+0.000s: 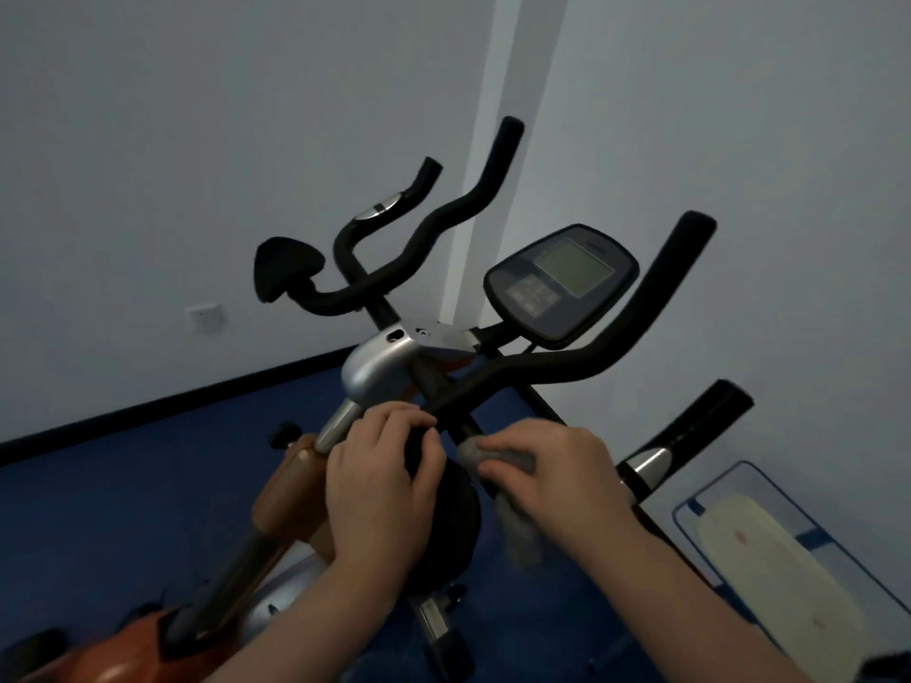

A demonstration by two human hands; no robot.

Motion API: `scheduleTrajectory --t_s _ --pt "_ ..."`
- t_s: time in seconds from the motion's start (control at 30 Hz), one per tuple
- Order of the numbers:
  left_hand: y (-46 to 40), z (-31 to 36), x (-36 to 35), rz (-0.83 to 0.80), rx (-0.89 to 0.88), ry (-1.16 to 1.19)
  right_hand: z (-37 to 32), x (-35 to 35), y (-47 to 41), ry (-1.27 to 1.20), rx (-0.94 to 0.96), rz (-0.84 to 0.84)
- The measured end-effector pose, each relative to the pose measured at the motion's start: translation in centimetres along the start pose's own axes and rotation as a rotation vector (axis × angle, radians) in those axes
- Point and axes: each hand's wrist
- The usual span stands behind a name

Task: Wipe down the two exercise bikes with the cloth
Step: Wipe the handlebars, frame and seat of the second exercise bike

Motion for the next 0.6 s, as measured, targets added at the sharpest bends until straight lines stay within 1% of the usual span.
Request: scheduleTrajectory --t_s 0.07,0.13,0.23,0.3,0.37,0.43,0.53,0.6 --pt "0.1 0.1 -0.1 0.009 -0.001 0.009 -0.7 -0.9 -1.8 -0.003 -0.040 0.051" --pt "0.2 0.2 -0.1 0.012 0.002 0.024 -0.6 -1.2 -2.6 -0.042 -0.081 0.057" --pt "0.2 0.2 0.1 -0.011 0.026 0.024 0.5 -0.3 -1.2 -0.028 -0.094 -0.045" --pt "0.3 -0.1 0.1 -0.032 0.075 0.030 0.8 0.5 -0.6 -0.028 -0.117 -0.096" --pt "0.3 -0.3 0.0 -0.045 0.133 0.044 0.5 0.1 -1.2 0.003 -0.116 -0.075" --pt "0.3 -0.5 -0.1 -0.053 0.157 0.049 -0.3 -0.9 -2.3 0.055 -0.096 -0.011" --pt "0.2 -0.7 0.2 -0.049 0.140 0.037 -1.2 -2.2 -2.7 0.067 -0.077 0.024" --pt "0.1 -0.7 0.3 -0.050 0.100 0.018 -0.6 -1.3 -2.7 0.014 -0.083 -0.039"
Point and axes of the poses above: each hand's wrist, its own y-axis away from the middle knuckle, its own x-axis out of the back of the hand, z = x × y, and after that the axes turned 4 degrees about x, right-handed
